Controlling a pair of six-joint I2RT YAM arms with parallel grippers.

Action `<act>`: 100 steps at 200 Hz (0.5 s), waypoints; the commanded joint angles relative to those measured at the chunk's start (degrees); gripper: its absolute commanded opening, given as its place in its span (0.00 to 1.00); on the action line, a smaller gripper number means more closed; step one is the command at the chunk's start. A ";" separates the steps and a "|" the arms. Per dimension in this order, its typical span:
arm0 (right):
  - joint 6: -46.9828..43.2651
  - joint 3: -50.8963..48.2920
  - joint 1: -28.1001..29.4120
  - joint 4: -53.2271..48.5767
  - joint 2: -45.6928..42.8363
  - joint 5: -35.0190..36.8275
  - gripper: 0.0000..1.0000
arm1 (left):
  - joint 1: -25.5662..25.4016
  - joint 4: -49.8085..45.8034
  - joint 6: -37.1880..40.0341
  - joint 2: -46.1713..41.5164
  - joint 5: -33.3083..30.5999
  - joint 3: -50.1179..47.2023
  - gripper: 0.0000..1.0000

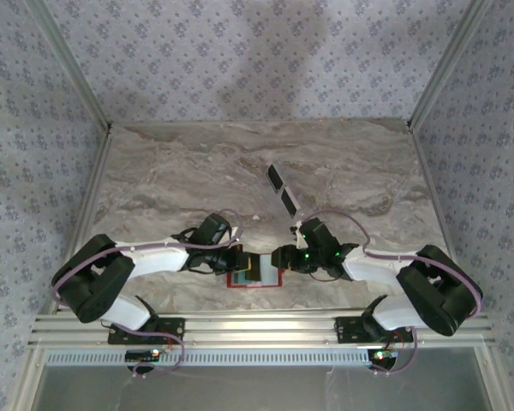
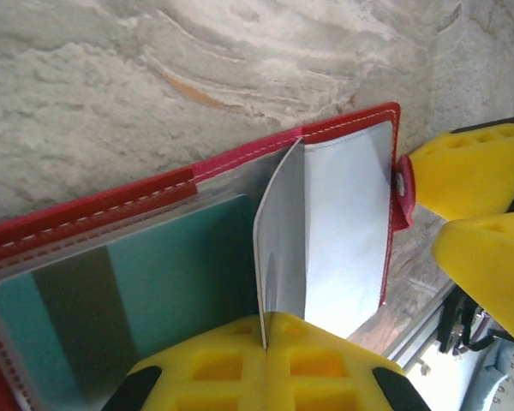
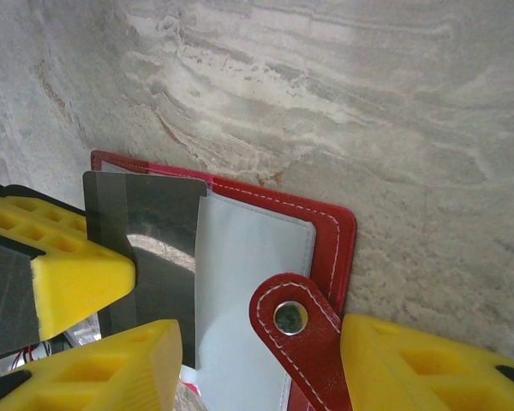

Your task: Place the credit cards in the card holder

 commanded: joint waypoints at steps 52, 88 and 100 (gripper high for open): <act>0.84 -0.66 0.00 -1.54 2.04 -2.27 0.59 | -0.57 -0.32 -0.06 1.73 2.00 -0.96 0.01; 0.69 -0.69 -0.06 -1.84 2.05 -2.05 0.59 | -0.49 -0.98 0.36 1.47 3.01 -0.96 0.00; 0.71 -0.63 -0.12 -1.87 2.10 -2.05 0.59 | -0.49 -1.07 0.41 1.40 3.32 -1.05 0.00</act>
